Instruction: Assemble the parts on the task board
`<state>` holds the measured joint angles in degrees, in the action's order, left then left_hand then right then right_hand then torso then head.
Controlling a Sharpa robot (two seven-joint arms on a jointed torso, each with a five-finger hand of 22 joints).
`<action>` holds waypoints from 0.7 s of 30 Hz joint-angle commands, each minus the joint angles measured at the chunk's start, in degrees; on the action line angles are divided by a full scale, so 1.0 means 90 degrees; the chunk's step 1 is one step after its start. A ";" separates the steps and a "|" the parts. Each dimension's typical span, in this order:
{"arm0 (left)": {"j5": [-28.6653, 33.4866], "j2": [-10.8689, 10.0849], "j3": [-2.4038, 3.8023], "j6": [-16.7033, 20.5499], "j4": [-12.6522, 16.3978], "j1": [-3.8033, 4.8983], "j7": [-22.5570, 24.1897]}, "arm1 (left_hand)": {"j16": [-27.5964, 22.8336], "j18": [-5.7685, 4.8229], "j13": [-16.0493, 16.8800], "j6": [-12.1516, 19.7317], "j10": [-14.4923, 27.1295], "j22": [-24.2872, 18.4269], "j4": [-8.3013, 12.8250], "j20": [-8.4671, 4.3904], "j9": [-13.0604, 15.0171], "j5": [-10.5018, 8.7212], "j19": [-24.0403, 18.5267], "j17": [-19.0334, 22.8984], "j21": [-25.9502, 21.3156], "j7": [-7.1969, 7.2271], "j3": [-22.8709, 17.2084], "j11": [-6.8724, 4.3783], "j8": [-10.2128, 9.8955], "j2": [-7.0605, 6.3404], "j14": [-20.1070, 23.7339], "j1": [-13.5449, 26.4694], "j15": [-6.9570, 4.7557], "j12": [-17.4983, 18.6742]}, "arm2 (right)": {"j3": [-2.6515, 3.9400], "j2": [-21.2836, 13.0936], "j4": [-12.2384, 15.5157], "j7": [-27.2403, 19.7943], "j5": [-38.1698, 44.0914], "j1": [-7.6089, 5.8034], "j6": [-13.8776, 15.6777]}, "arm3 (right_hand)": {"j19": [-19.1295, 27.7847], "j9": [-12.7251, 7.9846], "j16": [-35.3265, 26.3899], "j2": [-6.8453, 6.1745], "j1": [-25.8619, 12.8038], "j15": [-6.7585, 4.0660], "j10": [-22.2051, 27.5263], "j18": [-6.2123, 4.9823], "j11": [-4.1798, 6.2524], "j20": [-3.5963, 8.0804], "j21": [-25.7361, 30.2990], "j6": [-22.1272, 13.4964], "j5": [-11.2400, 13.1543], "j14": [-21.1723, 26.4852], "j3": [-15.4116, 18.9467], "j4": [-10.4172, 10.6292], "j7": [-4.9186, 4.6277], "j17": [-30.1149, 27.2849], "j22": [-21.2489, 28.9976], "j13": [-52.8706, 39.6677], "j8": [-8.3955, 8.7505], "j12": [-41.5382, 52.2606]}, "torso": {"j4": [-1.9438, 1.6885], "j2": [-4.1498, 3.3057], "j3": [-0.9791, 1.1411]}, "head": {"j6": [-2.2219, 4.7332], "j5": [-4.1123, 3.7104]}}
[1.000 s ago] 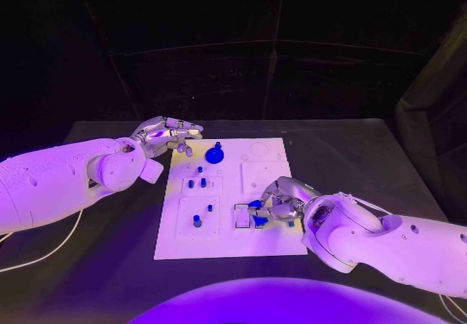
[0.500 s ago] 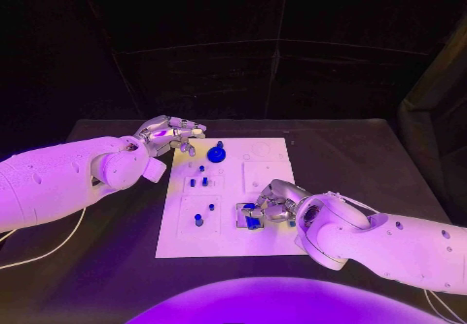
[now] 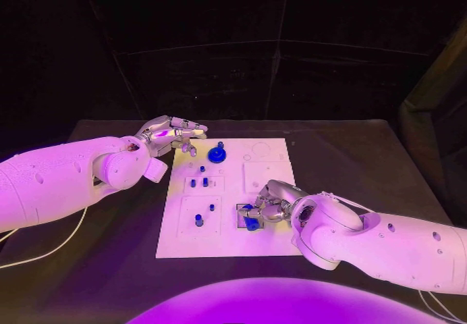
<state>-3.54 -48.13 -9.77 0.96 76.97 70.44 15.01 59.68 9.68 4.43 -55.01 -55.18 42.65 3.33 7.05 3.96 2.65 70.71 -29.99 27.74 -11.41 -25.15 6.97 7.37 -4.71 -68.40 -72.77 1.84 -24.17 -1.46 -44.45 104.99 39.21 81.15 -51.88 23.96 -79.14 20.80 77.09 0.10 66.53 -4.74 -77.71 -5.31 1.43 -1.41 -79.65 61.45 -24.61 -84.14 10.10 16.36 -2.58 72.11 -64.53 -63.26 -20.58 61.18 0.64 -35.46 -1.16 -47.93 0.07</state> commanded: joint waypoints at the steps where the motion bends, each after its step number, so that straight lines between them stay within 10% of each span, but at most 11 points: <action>1: -0.0022 0.0005 0.0005 -0.0066 0.0015 0.0010 0.0029 | -0.0028 0.0078 -0.0010 0.0047 0.0056 -0.0010 0.0041 0.0022 -0.0009 0.0025 0.0020 0.0009 -0.0032 0.0014 -0.0007 0.0000 0.0035 -0.0013 0.0056 -0.0022 -0.0003 -0.0029 | 0.0007 0.0034 -0.0013 0.0074 0.0295 -0.0011 0.0147 | -0.0034 -0.0008 0.0009 -0.0019 -0.0064 -0.0036 -0.0047 0.0045 -0.0012 0.0016 -0.0039 0.0005 0.0049 -0.0306 0.0054 0.0010 -0.0036 0.0000 -0.0003 -0.0009 0.0024 -0.0003 | 0.0000 -0.0004 -0.0001 | -0.0006 0.0012; 9: -0.0022 0.0002 0.0005 -0.0072 0.0019 0.0011 0.0020 | -0.0028 0.0078 -0.0010 0.0047 0.0056 -0.0010 0.0041 0.0022 -0.0009 0.0025 0.0020 0.0009 -0.0032 0.0014 -0.0007 0.0000 0.0035 -0.0013 0.0056 -0.0022 -0.0003 -0.0029 | 0.0007 0.0108 -0.0053 0.0070 0.0373 -0.0010 0.0151 | -0.0035 -0.0001 0.0006 -0.0026 -0.0125 -0.0036 -0.0055 0.0045 -0.0011 0.0018 -0.0038 0.0022 0.0191 -0.0305 0.0138 0.0015 -0.0035 0.0001 -0.0005 -0.0023 0.0042 -0.0013 | 0.0000 0.0000 -0.0006 | -0.0002 0.0023; 15: -0.0022 -0.0001 0.0005 -0.0076 0.0021 0.0012 0.0013 | -0.0028 0.0078 -0.0010 0.0047 0.0056 -0.0010 0.0041 0.0022 -0.0009 0.0025 0.0020 0.0009 -0.0032 0.0014 -0.0007 0.0000 0.0035 -0.0013 0.0056 -0.0022 -0.0003 -0.0029 | 0.0007 0.0136 -0.0112 0.0090 0.0430 -0.0010 0.0090 | -0.0024 0.0022 -0.0058 -0.0071 -0.0559 -0.0024 -0.0009 0.0040 -0.0026 0.0010 -0.0017 0.0017 0.1450 -0.0288 0.0440 0.0032 -0.0051 -0.0062 0.0025 0.0037 0.0105 -0.0159 | 0.0001 0.0001 -0.0002 | -0.0007 0.0034; 21: -0.0022 -0.0004 0.0005 -0.0080 0.0020 0.0012 0.0005 | -0.0028 0.0078 -0.0010 0.0047 0.0056 -0.0010 0.0041 0.0022 -0.0009 0.0025 0.0020 0.0009 -0.0032 0.0014 -0.0007 0.0000 0.0035 -0.0013 0.0056 -0.0022 -0.0003 -0.0029 | 0.0007 0.0142 -0.0154 0.0094 0.0483 -0.0011 0.0052 | 0.0019 0.0053 -0.0168 -0.0645 -0.1095 -0.0002 0.0083 0.0023 -0.0057 -0.0014 0.0037 -0.0035 0.2113 -0.0264 0.0147 0.0066 -0.0079 -0.0173 0.0122 0.0156 0.0159 -0.0366 | 0.0009 -0.0001 -0.0001 | 0.0000 0.0037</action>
<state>-3.60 -48.18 -9.76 0.94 77.05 70.45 14.97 59.68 9.68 4.39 -54.96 -55.18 42.62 3.33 7.05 3.96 2.67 70.71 -29.97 27.74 -11.45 -25.15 6.97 7.37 -4.71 -68.40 -72.77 1.84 -24.17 -1.44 -43.19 103.62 39.94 84.36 -51.89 24.45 -79.14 21.22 75.68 -5.12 56.97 -4.74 -77.43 -5.32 0.82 -1.41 -79.65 61.33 -5.92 -84.14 11.83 16.94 -3.07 70.63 -63.53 -61.98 -19.37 58.05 0.64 -35.48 -1.19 -47.98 0.40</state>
